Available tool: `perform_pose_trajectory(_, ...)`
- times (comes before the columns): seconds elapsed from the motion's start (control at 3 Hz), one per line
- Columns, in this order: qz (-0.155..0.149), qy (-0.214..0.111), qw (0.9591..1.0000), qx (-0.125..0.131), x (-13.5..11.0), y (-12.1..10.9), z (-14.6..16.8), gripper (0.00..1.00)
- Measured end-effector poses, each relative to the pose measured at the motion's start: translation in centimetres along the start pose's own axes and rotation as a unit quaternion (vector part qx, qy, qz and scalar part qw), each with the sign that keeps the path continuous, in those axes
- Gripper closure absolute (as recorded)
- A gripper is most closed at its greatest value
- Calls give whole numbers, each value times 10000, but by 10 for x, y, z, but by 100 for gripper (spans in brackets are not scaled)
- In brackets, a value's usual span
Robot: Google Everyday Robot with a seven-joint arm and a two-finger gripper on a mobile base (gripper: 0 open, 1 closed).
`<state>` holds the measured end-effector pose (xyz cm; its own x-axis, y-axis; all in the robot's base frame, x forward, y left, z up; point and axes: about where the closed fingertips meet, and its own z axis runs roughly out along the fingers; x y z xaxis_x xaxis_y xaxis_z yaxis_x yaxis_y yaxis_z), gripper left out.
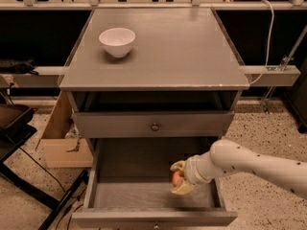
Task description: Pick apple from middle drawer and place on counter
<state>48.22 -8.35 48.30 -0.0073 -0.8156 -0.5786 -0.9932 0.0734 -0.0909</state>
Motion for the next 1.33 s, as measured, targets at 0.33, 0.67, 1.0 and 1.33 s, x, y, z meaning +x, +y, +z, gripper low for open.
perform_pose_trajectory(0.33, -378, 4, 9993, -79, -63, 9, -82, 100)
perform_pose_trajectory(0.67, -819, 108, 9963, 223, -132, -14, -184, 100)
perform_pose_trajectory(1.0, -1107, 249, 9928, 389, -194, -42, -265, 100)
perform_pose_trajectory(1.33, -1116, 239, 9929, 347, -230, -66, -316, 100)
